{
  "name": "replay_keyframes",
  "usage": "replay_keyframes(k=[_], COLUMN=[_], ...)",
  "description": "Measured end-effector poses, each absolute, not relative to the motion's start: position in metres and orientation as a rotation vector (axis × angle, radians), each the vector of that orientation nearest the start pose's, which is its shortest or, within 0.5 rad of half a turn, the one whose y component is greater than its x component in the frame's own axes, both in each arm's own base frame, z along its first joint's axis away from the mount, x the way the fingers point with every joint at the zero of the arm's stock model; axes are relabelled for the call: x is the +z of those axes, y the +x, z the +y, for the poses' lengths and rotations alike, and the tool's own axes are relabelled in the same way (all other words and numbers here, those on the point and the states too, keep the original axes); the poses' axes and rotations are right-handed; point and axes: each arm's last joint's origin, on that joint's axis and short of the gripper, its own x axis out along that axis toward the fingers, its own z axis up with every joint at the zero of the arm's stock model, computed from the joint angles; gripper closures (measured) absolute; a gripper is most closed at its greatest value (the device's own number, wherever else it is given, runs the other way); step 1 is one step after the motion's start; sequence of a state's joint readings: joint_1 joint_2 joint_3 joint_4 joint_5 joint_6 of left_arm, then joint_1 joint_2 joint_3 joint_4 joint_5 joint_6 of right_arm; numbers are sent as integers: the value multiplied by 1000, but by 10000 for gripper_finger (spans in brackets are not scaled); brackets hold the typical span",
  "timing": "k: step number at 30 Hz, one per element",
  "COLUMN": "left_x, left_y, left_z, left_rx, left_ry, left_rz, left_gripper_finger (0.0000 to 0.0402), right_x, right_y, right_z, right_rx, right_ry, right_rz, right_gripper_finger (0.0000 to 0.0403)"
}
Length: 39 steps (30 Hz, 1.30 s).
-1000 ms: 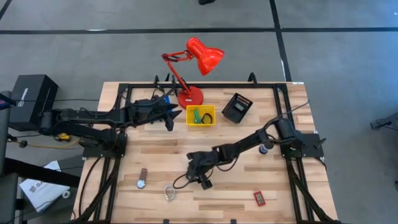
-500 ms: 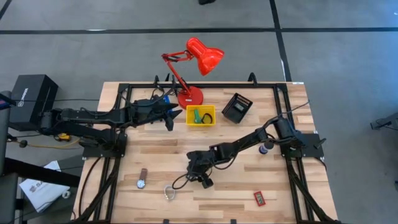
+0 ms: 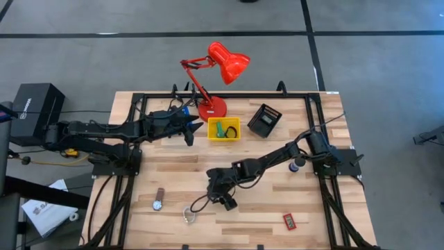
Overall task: Pick & Place Office items
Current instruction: Put the black digital clock into the black bin
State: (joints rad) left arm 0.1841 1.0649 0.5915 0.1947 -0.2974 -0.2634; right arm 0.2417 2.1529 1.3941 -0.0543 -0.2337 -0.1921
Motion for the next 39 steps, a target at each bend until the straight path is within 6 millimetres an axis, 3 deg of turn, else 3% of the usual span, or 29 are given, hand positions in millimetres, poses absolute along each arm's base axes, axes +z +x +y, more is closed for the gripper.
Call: replay_keyframes(k=[7, 25, 39], left_x=[250, 250, 250], left_y=[224, 224, 224], left_z=[50, 50, 50], left_rx=[512, 513, 513], left_ry=[-241, -240, -240], left_rz=[216, 215, 216], left_gripper_finger=[234, 234, 234], right_x=[122, 112, 120], right_y=[434, 426, 428], right_z=[111, 105, 98], right_rx=[517, 480, 446], right_ry=[-183, -217, -190], right_rz=[805, 901, 998], right_gripper_finger=[150, 150, 251])
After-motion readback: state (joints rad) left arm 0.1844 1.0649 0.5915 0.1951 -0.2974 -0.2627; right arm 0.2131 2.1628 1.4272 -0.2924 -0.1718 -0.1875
